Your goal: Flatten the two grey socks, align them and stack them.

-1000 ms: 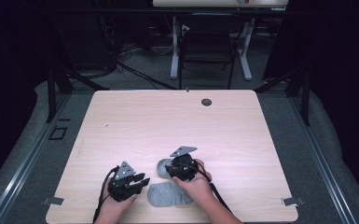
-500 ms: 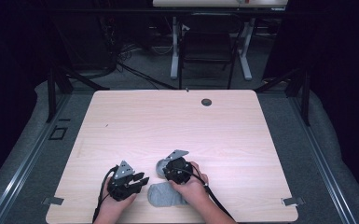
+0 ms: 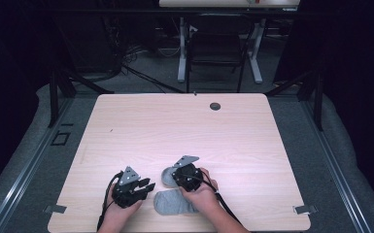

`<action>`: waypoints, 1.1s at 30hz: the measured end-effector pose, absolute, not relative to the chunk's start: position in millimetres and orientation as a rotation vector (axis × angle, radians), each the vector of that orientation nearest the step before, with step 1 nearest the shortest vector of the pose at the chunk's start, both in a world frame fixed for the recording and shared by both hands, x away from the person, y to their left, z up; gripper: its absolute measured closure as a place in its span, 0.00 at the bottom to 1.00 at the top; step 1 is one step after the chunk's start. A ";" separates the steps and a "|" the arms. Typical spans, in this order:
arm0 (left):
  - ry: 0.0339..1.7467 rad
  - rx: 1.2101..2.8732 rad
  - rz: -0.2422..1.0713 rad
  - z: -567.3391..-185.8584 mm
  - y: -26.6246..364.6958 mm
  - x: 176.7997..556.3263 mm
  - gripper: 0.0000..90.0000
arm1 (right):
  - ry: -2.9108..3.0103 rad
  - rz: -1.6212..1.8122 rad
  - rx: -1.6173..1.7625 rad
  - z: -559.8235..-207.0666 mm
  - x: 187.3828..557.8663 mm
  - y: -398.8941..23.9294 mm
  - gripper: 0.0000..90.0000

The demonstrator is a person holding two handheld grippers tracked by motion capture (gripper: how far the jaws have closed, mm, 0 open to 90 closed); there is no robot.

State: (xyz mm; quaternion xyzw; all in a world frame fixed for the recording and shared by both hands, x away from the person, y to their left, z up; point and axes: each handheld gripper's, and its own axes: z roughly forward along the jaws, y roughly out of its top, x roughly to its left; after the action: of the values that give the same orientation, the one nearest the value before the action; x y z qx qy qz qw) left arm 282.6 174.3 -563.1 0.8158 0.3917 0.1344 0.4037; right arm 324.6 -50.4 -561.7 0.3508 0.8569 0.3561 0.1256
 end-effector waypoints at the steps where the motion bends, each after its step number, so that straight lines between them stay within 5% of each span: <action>1: 0.999 2.050 0.340 -563.2 174.1 282.8 0.75 | 2.496 1.037 1.022 -561.7 324.6 -50.4 0.97; 33: 1.012 2.027 0.348 -558.3 146.0 314.9 0.71 | 2.397 1.194 0.986 -540.1 319.5 -84.7 0.97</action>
State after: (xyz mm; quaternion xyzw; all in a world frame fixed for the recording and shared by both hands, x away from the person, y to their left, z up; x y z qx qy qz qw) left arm 314.9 146.0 -558.3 0.8058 0.4021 0.1384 0.4121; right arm 319.5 -84.7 -540.1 0.3419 0.8313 0.4141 0.1432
